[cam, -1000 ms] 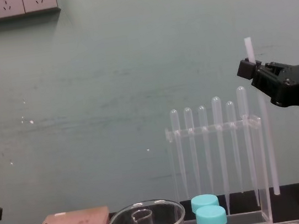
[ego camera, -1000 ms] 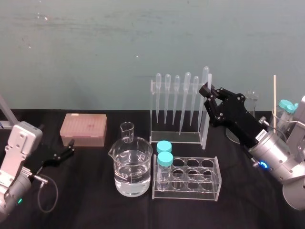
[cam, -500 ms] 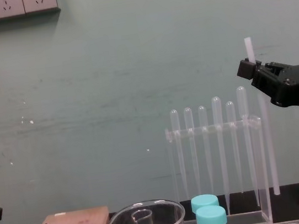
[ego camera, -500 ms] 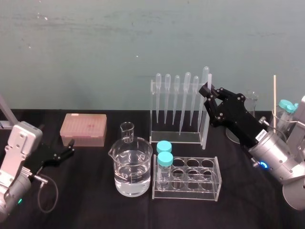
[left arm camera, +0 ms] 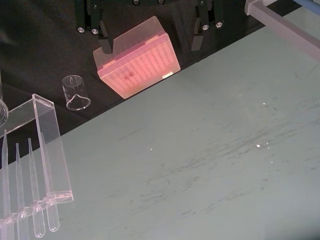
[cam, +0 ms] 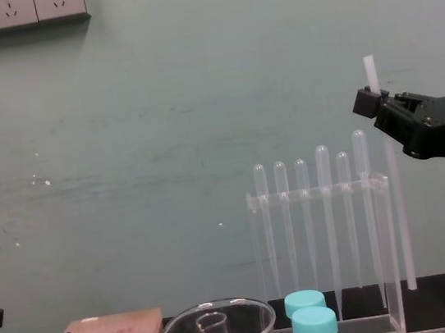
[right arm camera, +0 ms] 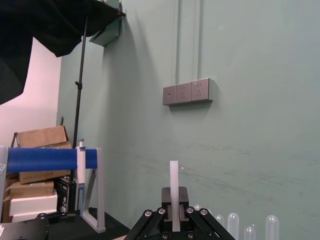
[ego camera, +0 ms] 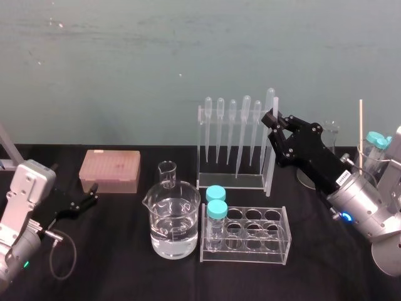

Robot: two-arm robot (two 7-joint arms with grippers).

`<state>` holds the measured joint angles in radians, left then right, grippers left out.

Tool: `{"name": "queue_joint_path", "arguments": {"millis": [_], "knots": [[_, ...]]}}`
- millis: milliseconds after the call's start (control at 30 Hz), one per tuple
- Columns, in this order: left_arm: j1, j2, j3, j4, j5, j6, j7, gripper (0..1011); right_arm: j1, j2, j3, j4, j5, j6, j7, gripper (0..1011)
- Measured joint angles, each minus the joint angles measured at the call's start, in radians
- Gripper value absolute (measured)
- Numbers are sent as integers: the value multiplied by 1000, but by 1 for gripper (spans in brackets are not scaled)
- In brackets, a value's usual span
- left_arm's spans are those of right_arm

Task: Pick up the stirring rod with one hand, then place it down.

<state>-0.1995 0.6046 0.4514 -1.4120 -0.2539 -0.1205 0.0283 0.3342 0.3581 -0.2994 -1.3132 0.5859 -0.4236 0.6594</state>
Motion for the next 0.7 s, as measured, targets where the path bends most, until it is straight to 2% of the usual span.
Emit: {"name": "queue_joint_path", "arguments": {"millis": [233,433,700], "knots": [[0,0,0,0,0,0,0,1000,-6,0,5,-3,-2,1,0,69],[0,0,0,0,0,0,0,1000,-32,6,19,-36,-6,5,1,69],[0,0,0,0,0,0,0,1000,-69,30,22,-82,-10,44,2,69]]}}
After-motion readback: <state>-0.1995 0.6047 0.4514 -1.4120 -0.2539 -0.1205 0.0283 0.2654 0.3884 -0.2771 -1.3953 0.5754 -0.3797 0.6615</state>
